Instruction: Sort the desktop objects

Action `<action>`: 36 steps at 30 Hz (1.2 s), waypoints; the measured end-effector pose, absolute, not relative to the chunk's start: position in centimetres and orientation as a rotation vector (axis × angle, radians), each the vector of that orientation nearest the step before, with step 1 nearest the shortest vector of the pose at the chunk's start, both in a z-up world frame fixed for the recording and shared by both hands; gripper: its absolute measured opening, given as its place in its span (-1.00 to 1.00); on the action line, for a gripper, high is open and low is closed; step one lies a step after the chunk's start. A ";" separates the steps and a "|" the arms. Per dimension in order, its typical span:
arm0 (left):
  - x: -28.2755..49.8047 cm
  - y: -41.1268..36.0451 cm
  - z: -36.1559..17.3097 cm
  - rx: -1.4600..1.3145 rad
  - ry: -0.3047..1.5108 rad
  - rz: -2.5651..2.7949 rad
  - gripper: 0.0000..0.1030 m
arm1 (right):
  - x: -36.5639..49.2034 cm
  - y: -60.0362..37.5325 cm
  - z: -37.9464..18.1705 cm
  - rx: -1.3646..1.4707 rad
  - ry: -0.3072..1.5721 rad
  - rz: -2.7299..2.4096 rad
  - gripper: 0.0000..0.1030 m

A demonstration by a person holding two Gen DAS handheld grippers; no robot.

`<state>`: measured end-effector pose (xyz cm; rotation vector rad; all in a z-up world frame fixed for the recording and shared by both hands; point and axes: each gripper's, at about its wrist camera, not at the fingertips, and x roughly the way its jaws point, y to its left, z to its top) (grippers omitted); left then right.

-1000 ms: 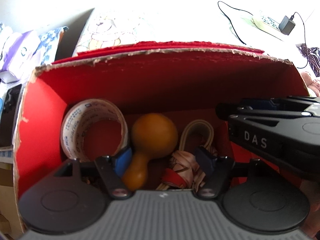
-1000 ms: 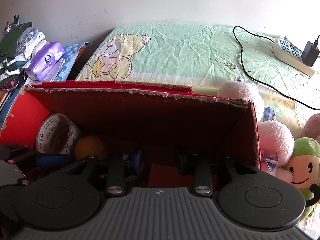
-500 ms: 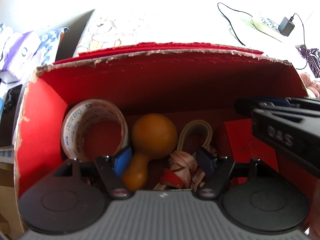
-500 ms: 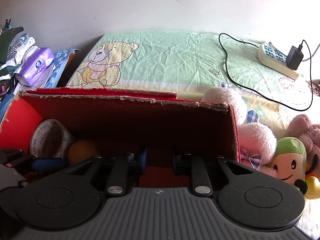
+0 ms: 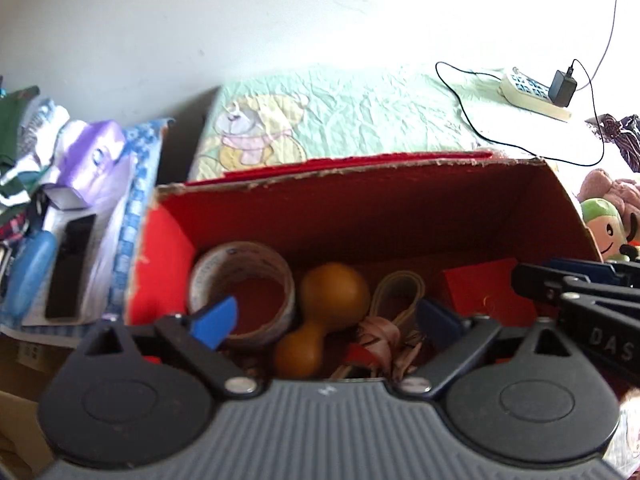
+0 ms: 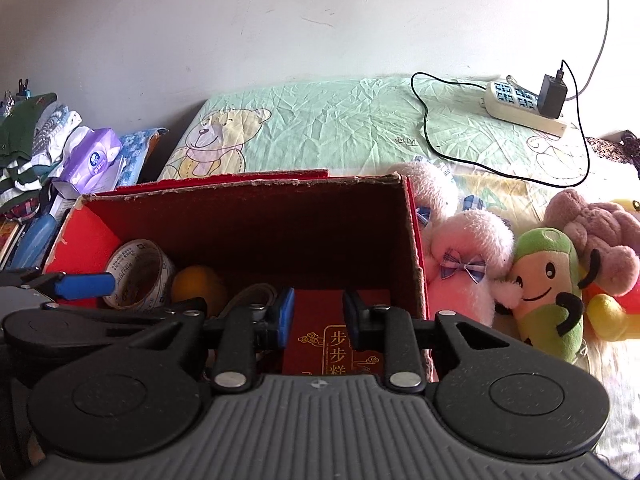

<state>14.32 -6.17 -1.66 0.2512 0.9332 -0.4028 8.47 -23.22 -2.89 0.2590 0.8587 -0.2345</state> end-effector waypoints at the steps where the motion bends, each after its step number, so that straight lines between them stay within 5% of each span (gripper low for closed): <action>1: 14.0 -5.9 -1.4 0.245 0.932 -0.401 0.92 | 8.0 -23.3 -2.8 0.272 0.851 -0.230 -0.46; 18: 6.6 -4.9 2.0 0.230 0.904 -0.256 0.94 | 1.6 -23.3 -0.4 0.296 0.776 -0.145 -0.31; 36: 0.0 -5.3 -1.9 0.197 1.040 -0.162 0.94 | -4.7 -23.7 -2.6 0.262 0.852 -0.016 -0.24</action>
